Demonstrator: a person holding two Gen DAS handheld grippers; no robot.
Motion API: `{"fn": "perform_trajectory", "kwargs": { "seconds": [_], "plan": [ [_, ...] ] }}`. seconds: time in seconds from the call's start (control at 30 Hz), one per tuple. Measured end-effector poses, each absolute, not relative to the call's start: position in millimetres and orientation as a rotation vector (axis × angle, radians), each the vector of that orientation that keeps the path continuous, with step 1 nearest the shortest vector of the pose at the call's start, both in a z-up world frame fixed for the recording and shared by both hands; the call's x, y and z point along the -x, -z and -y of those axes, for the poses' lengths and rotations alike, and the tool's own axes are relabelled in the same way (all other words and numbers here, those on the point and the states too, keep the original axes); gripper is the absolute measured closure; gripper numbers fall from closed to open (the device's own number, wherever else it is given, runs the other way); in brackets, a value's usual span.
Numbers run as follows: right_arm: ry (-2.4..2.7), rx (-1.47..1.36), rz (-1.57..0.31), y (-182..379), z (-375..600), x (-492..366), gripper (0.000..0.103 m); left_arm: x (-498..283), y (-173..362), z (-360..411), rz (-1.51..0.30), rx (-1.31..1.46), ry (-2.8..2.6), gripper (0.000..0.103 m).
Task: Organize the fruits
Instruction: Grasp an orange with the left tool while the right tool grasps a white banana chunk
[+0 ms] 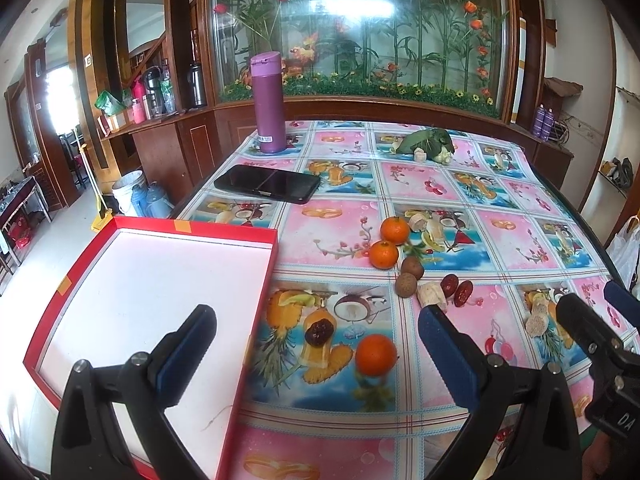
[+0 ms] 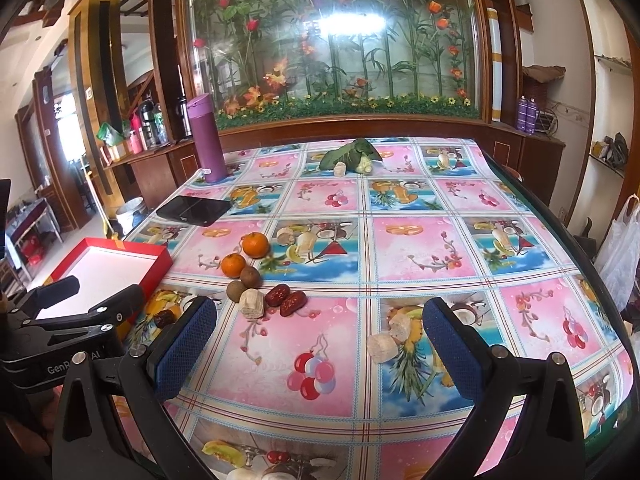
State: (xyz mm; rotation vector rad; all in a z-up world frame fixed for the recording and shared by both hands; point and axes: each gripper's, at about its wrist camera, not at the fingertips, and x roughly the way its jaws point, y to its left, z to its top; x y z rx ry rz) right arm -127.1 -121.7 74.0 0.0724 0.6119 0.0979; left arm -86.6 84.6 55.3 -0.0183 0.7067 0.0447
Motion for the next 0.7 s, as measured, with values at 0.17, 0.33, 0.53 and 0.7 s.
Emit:
{"fn": "perform_trajectory", "kwargs": {
  "seconds": [0.17, 0.33, 0.53, 0.7],
  "plan": [
    [-0.100, -0.056, -0.624, -67, 129, 126, 0.000, 100, -44, -105, -0.713, -0.012, -0.065, 0.001],
    [-0.122, -0.056, -0.666, -54, 138, 121, 0.000, 120, -31, -124, -0.734, -0.072, -0.106, 0.001],
    [-0.144, -0.077, -0.710, -40, 154, 120, 0.000, 126, -26, -127, -0.783, -0.054, -0.058, 0.001],
    [-0.129, -0.063, -0.737, -34, 172, 118, 0.000, 113, -28, -105, -0.819, -0.052, 0.032, 0.003]
  ]
}}
